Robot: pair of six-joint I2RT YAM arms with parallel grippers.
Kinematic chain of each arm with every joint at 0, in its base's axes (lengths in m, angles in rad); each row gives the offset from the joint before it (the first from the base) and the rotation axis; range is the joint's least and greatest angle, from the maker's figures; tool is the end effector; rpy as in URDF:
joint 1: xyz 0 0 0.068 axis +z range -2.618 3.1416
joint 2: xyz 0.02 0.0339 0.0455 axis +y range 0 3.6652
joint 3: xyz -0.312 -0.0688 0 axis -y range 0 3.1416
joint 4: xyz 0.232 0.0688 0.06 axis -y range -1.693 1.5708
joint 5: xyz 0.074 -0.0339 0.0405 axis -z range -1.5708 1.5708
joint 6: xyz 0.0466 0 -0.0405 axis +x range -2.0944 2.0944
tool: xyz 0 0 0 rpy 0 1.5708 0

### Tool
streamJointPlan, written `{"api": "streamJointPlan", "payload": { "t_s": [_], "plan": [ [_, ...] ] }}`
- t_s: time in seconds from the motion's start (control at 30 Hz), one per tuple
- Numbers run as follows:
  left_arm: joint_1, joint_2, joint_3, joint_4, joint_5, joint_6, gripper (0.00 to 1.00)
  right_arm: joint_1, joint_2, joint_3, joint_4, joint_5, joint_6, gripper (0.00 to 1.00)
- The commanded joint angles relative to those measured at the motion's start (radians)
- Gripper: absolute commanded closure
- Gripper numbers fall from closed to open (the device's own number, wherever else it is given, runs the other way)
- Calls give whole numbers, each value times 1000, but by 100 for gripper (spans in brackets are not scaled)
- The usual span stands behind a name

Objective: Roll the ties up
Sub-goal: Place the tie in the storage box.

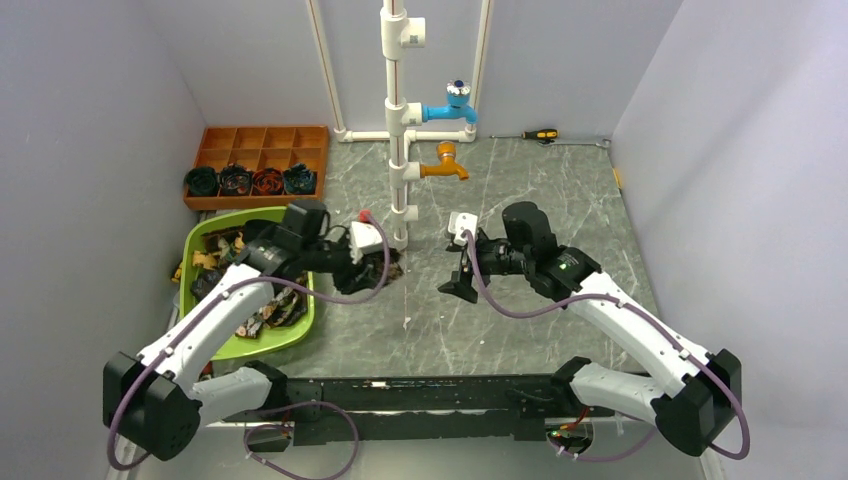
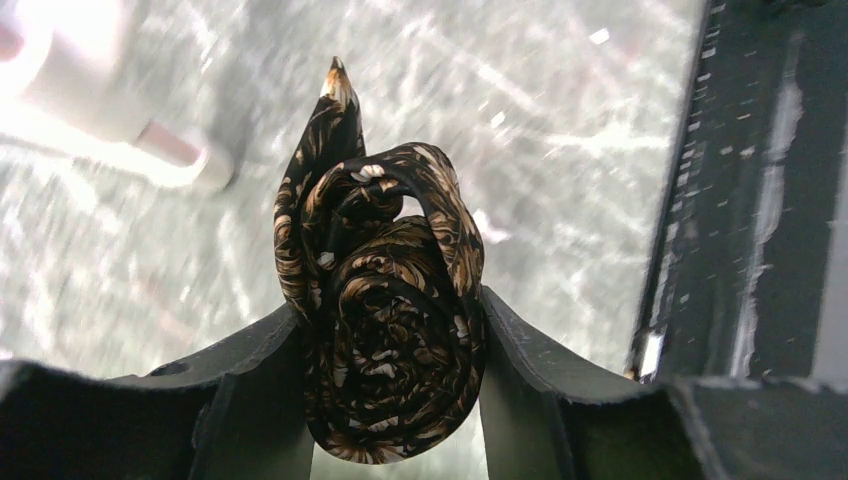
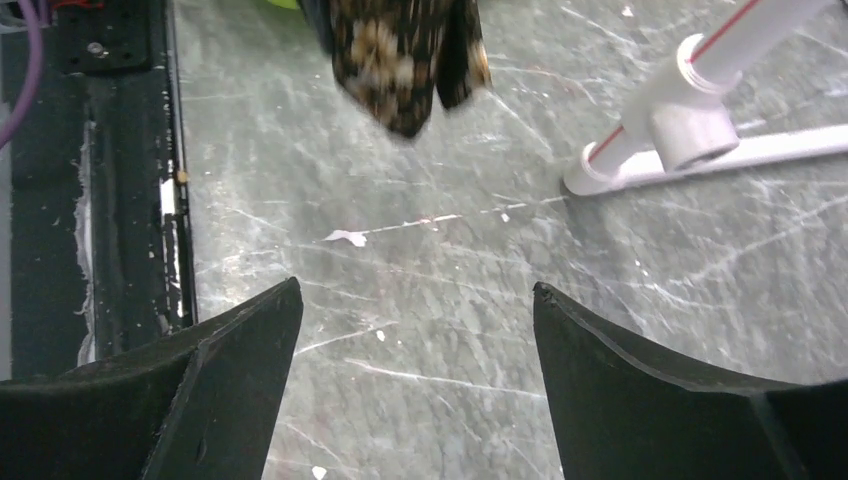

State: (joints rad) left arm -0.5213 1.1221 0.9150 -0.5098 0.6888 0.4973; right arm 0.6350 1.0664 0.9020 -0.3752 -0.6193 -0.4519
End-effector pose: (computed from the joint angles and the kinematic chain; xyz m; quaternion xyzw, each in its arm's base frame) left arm 0.1647 -0.1287 0.3334 0.5398 0.6799 -0.3120 0.3861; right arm 0.1481 0.1428 0.3504 -0.5571 0.6316 0.3069 0.4434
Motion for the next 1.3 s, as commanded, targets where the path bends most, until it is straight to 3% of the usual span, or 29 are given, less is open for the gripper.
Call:
{"api": "streamJointPlan", "payload": {
  "t_s": [0.0, 0.1, 0.23, 0.43, 0.83, 1.27],
  "plan": [
    [203, -38, 20, -197, 18, 145, 100, -32, -22, 10, 2, 57, 47, 11],
    [377, 38, 122, -283, -15, 196, 100, -55, -17, 22, -2, 73, 69, 1],
    [580, 268, 343, -295, -110, 162, 100, -73, 1, 38, -14, 95, 99, 0],
    [706, 621, 743, -225, -233, 10, 100, -87, 21, 38, -1, 97, 134, 0],
    [719, 1029, 1093, 153, -295, -171, 100, -95, 26, 30, -19, 118, 162, 0],
    [647, 1245, 1242, 157, -260, -110, 100, -94, 47, 42, -32, 140, 180, 0]
  ]
}}
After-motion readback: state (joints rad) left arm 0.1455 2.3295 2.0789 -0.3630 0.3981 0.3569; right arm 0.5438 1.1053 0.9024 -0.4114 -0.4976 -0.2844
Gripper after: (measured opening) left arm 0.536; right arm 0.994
